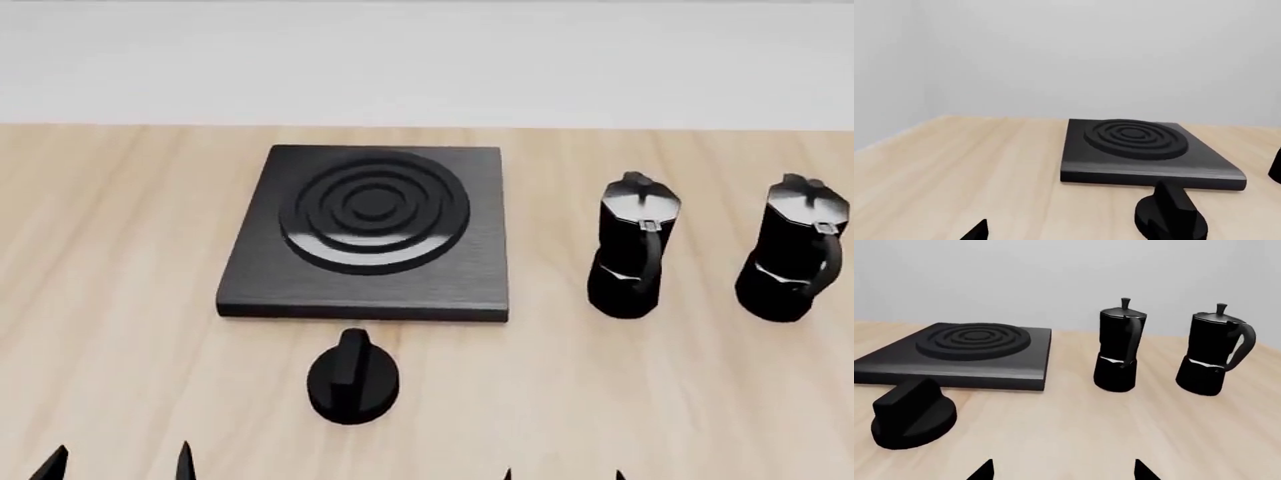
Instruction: Put the right moka pot on the stove.
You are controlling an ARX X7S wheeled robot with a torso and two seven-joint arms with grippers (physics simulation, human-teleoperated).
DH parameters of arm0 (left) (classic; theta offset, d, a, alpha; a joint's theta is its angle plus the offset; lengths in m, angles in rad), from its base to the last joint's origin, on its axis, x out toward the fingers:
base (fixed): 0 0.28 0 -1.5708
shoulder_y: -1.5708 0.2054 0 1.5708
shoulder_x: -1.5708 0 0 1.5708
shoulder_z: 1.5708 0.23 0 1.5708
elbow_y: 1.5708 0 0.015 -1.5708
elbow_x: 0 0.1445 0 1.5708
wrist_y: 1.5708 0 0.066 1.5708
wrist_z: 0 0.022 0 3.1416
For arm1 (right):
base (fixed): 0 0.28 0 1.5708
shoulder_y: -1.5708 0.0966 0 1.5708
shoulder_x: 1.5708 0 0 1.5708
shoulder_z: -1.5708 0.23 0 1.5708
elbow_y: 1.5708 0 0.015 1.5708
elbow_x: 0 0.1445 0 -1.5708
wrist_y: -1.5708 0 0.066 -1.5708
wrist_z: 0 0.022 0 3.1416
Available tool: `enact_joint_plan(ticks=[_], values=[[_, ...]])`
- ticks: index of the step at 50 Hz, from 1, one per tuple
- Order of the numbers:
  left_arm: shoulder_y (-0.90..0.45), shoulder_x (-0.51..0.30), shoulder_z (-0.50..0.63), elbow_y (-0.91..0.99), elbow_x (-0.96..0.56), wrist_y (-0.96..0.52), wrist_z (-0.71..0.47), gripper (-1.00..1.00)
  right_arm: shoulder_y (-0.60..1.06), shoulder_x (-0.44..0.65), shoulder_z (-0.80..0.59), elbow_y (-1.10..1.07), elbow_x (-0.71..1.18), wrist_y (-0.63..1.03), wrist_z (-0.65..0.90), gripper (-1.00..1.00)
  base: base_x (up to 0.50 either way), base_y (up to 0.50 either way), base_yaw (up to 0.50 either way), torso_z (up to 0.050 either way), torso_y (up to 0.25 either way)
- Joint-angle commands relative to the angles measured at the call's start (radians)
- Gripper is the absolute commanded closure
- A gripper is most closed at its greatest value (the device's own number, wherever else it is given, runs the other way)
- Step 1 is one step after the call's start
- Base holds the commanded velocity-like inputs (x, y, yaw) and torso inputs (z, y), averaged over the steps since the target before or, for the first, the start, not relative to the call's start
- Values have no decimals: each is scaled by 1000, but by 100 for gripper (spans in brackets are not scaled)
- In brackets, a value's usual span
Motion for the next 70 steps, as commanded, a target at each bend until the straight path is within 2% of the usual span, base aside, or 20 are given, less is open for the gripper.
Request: enact_joint_plan(ticks=[1,70], values=[[0,-4,7,-5,-3,8,-5,-100,1,5,-6,2,7,-3,2,-100,148,35,0,0,0],[-5,-32,39,1,-28,14,-35,-100,3,33,-33,-9,40,0,28,-100,180,1,0,0,0]])
